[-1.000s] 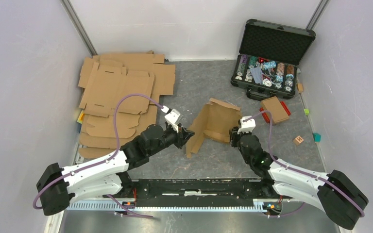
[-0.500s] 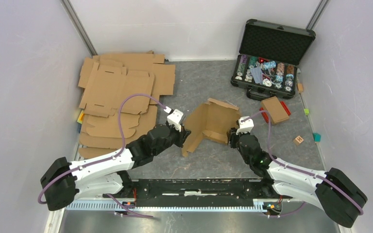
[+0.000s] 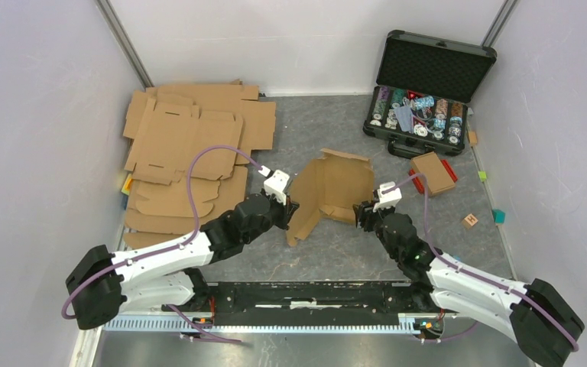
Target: Fold the paper box
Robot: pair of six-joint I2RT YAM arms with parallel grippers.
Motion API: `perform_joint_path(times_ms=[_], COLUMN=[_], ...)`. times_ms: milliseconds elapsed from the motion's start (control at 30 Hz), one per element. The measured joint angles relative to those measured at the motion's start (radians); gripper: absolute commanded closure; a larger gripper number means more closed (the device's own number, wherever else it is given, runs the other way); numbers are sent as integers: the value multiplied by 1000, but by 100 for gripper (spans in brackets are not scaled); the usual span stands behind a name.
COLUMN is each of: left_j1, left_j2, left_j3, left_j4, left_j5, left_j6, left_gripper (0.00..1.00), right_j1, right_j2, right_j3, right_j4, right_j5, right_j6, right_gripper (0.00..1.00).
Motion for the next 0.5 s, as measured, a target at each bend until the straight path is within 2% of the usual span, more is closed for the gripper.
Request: perform_joint_path(times_ms=[67,200,500], left_j1=[0,0,1], left_j2=[0,5,37], left_j3=[2,19,39], left_j4=[-3,-1,9], left_j5=[3,41,135], left_j6=[0,0,-1], left_gripper=[98,98,98], right_j1=[0,0,0], right_j2=[-14,5,94], right_j3=[0,0,16], right_j4=[0,3,13], right_j5=[-12,-45,-58], right_j6=[-6,-8,-7], right_gripper=[59,65,61])
